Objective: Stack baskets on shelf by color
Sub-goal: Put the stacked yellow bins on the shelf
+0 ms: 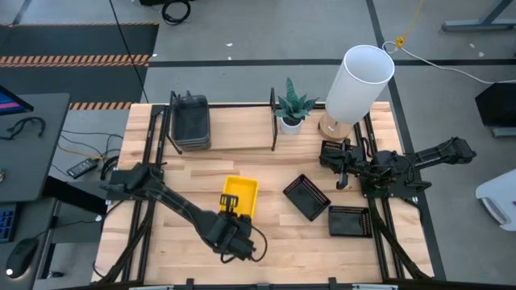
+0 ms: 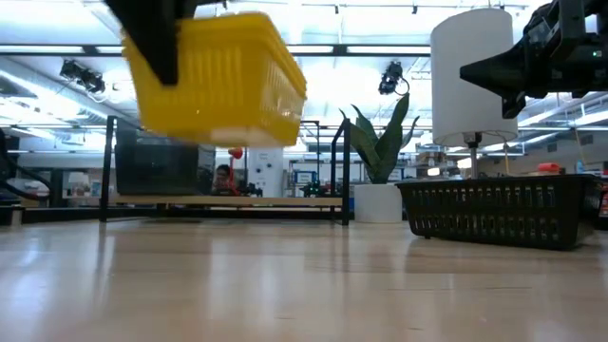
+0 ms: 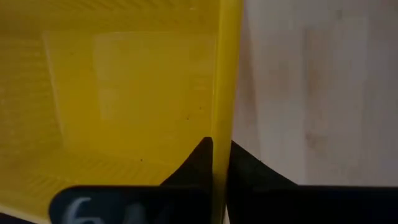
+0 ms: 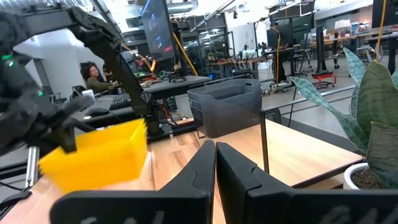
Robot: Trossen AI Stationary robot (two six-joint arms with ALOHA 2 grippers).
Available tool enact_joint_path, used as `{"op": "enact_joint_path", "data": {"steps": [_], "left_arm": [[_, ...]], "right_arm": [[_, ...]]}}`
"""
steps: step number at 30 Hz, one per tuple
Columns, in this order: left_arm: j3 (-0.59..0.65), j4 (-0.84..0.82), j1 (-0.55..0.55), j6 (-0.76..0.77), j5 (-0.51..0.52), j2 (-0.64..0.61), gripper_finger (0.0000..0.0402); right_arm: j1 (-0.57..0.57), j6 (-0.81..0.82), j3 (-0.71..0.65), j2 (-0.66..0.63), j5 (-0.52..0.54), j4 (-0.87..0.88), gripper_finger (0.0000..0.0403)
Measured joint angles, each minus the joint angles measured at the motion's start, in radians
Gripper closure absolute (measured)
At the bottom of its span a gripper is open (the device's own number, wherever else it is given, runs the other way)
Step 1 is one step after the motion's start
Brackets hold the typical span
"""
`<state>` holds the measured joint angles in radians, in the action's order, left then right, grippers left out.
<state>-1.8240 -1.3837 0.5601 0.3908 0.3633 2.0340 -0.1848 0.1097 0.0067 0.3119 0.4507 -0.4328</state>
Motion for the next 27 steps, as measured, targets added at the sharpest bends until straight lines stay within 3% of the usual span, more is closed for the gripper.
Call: {"op": "enact_joint_path", "data": {"steps": [11, 20, 27], "left_arm": [[0.000, -0.068, -0.177, -0.118, 0.071, -0.134, 0.0383], [0.000, 0.039, -0.390, -0.312, 0.091, -0.147, 0.0382], [0.000, 0.049, -0.613, -0.377, -0.017, -0.147, 0.0374]], "right_arm": [[0.000, 0.000, 0.000, 0.000, 0.000, 0.001, 0.0384], [0.000, 0.000, 0.000, 0.000, 0.000, 0.000, 0.0384], [0.000, 0.000, 0.000, 0.000, 0.000, 0.000, 0.0384]]}}
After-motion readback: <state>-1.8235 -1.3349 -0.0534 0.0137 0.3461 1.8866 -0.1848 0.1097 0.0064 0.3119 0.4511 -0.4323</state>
